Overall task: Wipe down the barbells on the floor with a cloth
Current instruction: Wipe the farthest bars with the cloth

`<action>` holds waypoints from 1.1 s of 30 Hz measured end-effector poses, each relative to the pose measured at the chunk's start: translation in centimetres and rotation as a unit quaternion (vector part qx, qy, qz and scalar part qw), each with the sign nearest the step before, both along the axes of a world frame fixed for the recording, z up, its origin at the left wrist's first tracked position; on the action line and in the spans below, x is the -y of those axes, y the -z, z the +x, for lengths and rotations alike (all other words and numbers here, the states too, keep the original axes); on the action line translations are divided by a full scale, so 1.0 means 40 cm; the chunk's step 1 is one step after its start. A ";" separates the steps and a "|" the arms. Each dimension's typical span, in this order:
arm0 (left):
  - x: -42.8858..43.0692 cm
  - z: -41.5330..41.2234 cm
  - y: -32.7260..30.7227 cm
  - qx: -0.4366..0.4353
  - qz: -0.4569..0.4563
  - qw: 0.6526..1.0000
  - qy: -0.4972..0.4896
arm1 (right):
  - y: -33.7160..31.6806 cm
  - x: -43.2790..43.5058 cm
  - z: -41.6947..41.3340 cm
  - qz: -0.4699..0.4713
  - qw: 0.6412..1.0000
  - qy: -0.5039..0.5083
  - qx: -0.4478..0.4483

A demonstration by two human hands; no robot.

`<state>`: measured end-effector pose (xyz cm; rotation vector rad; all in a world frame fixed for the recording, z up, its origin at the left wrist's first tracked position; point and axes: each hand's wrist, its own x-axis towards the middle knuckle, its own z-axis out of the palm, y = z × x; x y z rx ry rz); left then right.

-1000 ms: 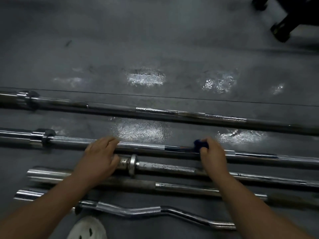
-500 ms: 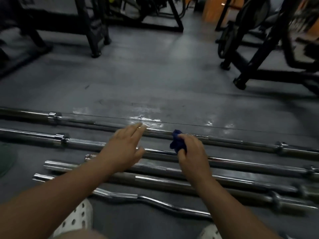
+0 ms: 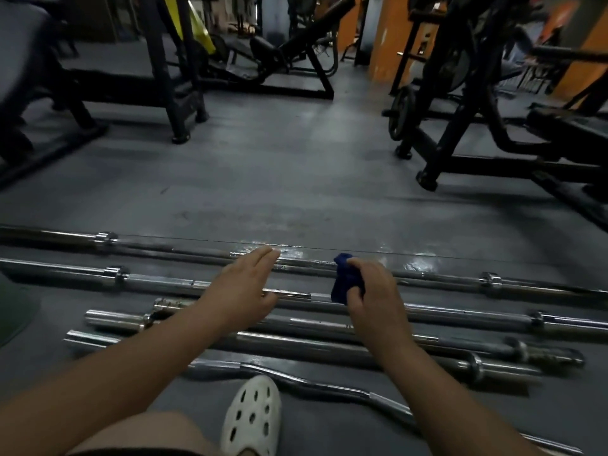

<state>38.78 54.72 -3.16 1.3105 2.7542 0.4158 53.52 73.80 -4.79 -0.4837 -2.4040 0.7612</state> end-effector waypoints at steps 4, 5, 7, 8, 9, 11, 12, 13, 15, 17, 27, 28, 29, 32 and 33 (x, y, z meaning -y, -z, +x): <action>-0.071 -0.038 0.043 0.001 -0.026 0.999 0.023 | 0.053 -0.059 -0.050 -0.017 1.000 0.018 0.003; -0.090 -0.051 0.068 0.007 -0.033 0.999 0.028 | 0.075 -0.075 -0.068 -0.024 0.999 0.020 0.010; -0.127 -0.078 0.128 0.020 -0.048 0.998 0.036 | 0.126 -0.106 -0.104 -0.039 0.999 0.019 0.023; -0.143 -0.090 0.160 0.031 -0.058 0.997 0.038 | 0.155 -0.119 -0.120 -0.047 0.998 0.018 0.035; -0.159 -0.104 0.194 0.043 -0.069 0.996 0.041 | 0.183 -0.132 -0.136 -0.055 0.997 0.016 0.051; -0.189 -0.129 0.258 0.062 -0.090 0.993 0.046 | 0.236 -0.156 -0.167 -0.058 0.995 0.009 0.078; -0.204 -0.141 0.287 0.070 -0.101 0.991 0.048 | 0.261 -0.169 -0.182 -0.060 0.994 0.008 0.091; -0.220 -0.153 0.315 0.077 -0.110 0.990 0.053 | 0.284 -0.181 -0.197 -0.064 0.992 0.007 0.106; -0.253 -0.177 0.366 0.089 -0.119 0.987 0.063 | 0.333 -0.207 -0.228 -0.068 0.989 0.004 0.133; -0.287 -0.203 0.410 0.100 -0.110 0.987 0.069 | 0.379 -0.232 -0.264 -0.071 0.986 0.001 0.151; -0.413 -0.313 0.618 0.132 -0.092 0.986 0.035 | 0.655 -0.236 -0.501 -0.001 0.958 -0.083 0.273; -0.421 -0.315 0.636 0.121 -0.108 0.985 0.050 | 0.668 -0.259 -0.490 0.005 0.959 -0.075 0.272; -0.428 -0.315 0.652 0.110 -0.125 0.984 0.061 | 0.676 -0.290 -0.470 0.006 0.960 -0.058 0.275; -0.446 -0.302 0.692 0.088 -0.173 0.978 0.073 | 0.688 -0.429 -0.367 0.000 0.956 0.074 0.283; -0.448 -0.294 0.703 0.088 -0.178 0.978 0.069 | 0.688 -0.478 -0.328 -0.010 0.950 0.126 0.284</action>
